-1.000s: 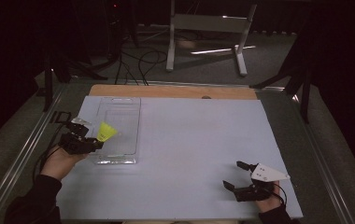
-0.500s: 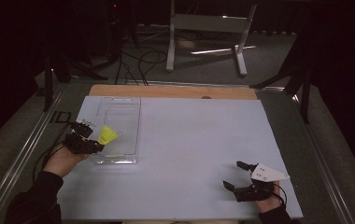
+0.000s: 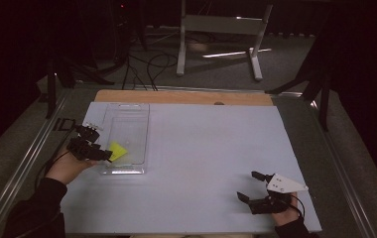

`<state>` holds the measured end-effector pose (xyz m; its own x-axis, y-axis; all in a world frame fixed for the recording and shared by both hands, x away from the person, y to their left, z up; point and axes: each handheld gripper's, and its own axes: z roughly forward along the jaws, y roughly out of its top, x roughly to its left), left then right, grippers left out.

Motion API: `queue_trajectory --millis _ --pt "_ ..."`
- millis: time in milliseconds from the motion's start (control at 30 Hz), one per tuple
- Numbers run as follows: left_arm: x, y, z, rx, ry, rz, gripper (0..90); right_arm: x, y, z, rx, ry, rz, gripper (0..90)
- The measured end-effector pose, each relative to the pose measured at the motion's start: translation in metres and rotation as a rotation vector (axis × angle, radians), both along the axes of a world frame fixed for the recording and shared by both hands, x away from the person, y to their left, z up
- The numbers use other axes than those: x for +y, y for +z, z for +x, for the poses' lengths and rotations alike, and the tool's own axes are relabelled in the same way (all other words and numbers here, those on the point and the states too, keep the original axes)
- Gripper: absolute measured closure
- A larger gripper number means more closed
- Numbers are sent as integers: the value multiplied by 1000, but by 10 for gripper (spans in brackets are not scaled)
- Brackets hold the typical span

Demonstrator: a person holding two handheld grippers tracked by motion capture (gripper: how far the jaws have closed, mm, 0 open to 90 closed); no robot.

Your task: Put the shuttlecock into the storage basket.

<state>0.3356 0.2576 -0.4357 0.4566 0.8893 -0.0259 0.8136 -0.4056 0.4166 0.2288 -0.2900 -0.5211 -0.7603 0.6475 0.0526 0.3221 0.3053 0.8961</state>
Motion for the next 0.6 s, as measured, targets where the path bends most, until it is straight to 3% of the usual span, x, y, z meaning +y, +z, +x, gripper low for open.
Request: queue_trajectory --millis 267,400,600 --pt "-7 5 -3 -23 -39 4 262 0 0 0 -1 0 1 88" --pt "-9 7 -2 -24 -24 15 158 0 0 0 -2 1 -1 88" --pt "-14 12 -2 -31 -41 15 108 0 0 0 1 0 1 88"
